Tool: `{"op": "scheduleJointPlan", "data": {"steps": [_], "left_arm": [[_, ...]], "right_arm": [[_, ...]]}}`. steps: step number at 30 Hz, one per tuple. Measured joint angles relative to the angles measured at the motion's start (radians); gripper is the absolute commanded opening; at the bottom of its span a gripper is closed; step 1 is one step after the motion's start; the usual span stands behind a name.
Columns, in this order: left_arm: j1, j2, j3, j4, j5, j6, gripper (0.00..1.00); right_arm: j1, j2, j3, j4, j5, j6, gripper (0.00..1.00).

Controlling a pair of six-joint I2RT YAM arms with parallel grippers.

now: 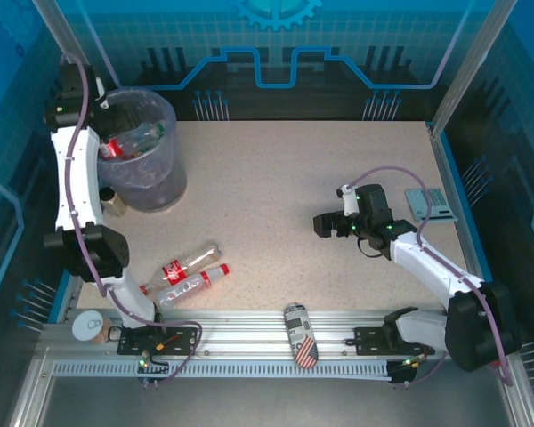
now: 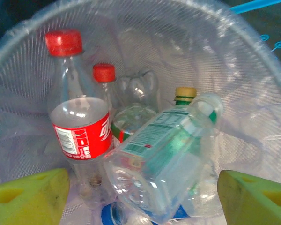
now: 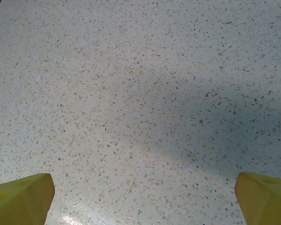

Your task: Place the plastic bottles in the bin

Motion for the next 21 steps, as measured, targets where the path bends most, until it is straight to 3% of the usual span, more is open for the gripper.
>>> {"op": "scheduleJointPlan", "data": {"steps": [7,12,15,21], "left_arm": [[-0.292,-0.164,-0.022,-0.05,-0.153,0.078,0.86],[-0.547,-0.383,-0.193,-0.097,-0.212,0.092,0.87],[-0.676,-0.431,-0.34,-0.156,-0.219,0.058,0.89],[-0.76,-0.363,-0.75,-0.201,-0.122,-0.061,0.96]], "right_arm": [[0.0,0.014,0.0,0.002,-0.004,0.0,1.0],[0.0,0.041,0.008,0.005,-0.005,0.0,1.0],[0.0,0.056,0.018,0.016,-0.008,0.002,1.0],[0.0,0.088,0.02,0.05,-0.029,0.017,1.0]]}}
